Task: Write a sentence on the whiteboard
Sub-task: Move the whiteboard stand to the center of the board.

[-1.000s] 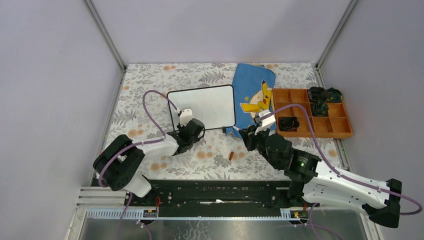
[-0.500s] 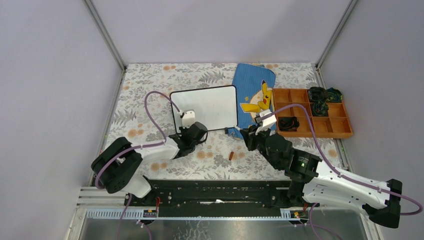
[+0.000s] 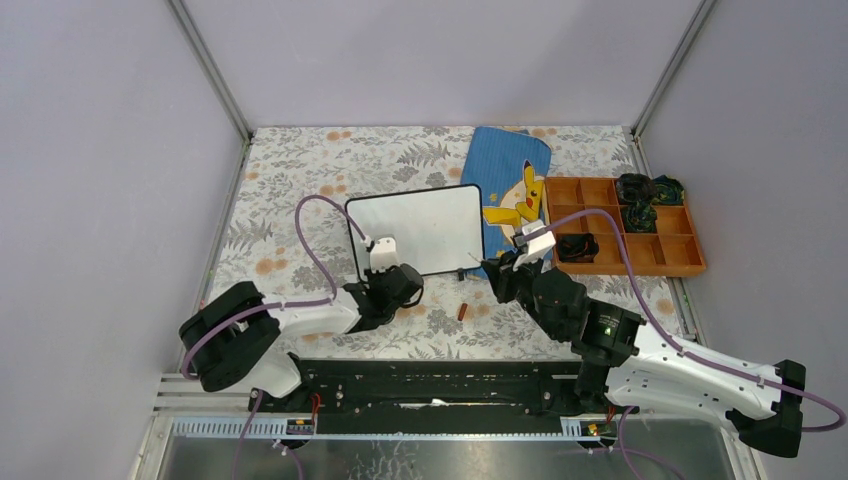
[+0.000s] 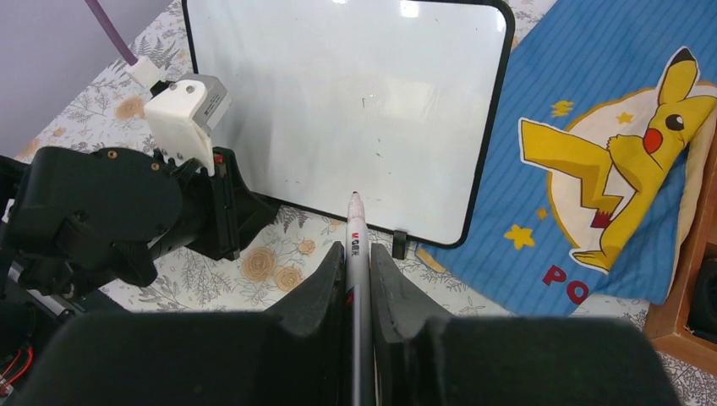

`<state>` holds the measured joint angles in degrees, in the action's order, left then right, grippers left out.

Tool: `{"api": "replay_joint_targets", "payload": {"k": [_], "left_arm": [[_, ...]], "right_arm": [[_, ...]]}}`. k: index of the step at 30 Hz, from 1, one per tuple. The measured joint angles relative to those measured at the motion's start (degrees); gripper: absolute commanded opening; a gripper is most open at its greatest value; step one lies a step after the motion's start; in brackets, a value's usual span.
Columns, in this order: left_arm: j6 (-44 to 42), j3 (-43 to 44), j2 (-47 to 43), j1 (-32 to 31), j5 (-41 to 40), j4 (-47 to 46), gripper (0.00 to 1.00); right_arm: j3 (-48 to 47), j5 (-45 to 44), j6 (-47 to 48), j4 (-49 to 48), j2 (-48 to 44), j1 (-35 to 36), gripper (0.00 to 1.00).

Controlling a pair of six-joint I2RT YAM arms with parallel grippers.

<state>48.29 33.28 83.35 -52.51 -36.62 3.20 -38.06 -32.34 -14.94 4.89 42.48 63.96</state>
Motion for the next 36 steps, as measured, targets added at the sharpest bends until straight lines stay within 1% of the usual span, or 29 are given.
{"api": "replay_joint_targets", "payload": {"k": [6, 15, 25, 26, 27, 31, 36], "left_arm": [[2.75, -0.52, -0.66, -3.15, -0.90, 1.42, 0.00], [6.56, -0.07, 0.13, -4.59, -2.67, 2.75, 0.00], [7.78, 3.39, 3.74, -6.19, -4.31, 4.24, 0.01], [7.85, 3.61, 3.93, -6.29, -4.28, 4.22, 0.02], [7.93, 3.67, 4.04, -6.38, -4.28, 4.20, 0.06], [8.00, 3.69, 4.07, -6.40, -4.24, 4.22, 0.27], [8.20, 3.65, 3.56, -6.84, -2.80, 4.33, 0.48]], "right_arm": [[0.17, 0.00, -0.55, 0.02, -0.20, 0.00, 0.00], [0.46, 0.00, -1.38, 0.07, -0.42, 0.00, 0.00], [0.46, 0.00, -1.42, 0.07, -0.42, 0.00, 0.00], [0.46, 0.00, -1.42, 0.07, -0.42, 0.00, 0.00], [0.46, 0.00, -1.42, 0.07, -0.42, 0.00, 0.00], [0.46, -0.02, -1.42, 0.07, -0.42, 0.00, 0.00], [0.46, -0.02, -1.40, 0.07, -0.42, 0.00, 0.00]]}}
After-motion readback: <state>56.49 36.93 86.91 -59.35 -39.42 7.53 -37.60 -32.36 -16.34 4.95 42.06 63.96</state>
